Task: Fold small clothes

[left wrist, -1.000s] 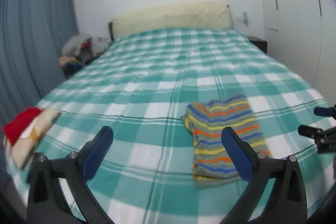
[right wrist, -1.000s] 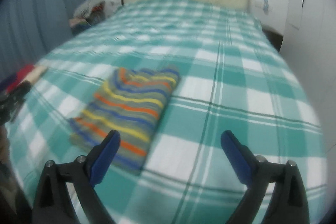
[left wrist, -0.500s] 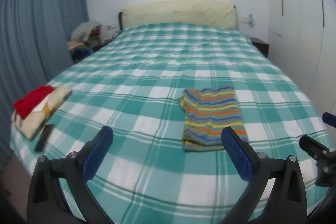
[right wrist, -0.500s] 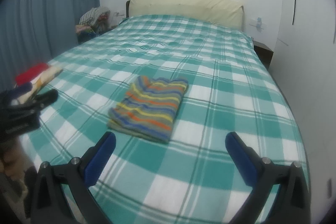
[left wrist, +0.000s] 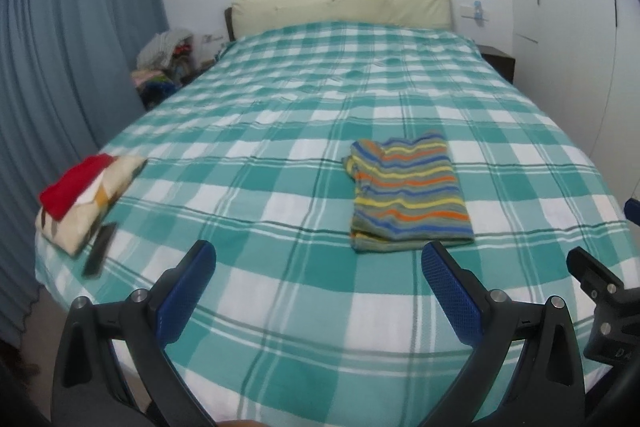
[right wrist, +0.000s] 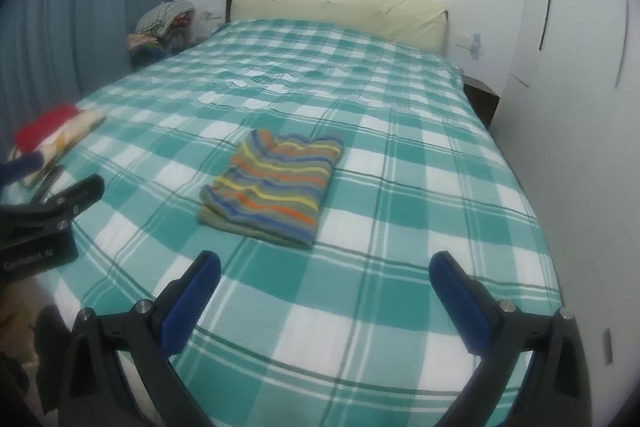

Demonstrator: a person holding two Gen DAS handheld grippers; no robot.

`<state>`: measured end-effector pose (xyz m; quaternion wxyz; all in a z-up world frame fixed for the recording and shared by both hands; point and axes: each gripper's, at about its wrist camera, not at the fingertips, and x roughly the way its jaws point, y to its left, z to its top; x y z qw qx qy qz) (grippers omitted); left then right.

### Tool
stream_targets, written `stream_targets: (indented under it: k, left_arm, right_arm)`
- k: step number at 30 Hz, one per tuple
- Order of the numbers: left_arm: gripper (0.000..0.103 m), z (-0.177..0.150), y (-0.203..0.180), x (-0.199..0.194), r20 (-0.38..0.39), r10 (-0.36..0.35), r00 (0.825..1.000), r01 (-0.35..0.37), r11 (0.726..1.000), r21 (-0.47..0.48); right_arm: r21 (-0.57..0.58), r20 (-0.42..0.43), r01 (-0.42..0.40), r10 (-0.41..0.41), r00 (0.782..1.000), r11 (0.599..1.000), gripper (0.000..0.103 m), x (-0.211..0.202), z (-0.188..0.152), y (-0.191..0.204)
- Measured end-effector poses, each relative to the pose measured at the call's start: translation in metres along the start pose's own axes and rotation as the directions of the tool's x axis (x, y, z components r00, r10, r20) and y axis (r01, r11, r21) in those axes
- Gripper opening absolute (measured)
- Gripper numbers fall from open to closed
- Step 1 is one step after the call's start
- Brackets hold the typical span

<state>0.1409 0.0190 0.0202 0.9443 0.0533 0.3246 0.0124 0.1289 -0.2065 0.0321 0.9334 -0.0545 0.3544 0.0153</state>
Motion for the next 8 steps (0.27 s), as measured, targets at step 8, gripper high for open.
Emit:
stream_targets:
  k: [8]
  left_arm:
    - [0.103,-0.0026,-0.0067,-0.0029,-0.005,-0.048,0.999,0.048,0.999,0.012]
  right_arm:
    - [0.003,0.002,-0.003,0.003,1.0,1.0,0.103,-0.0007,-0.0005,0.0]
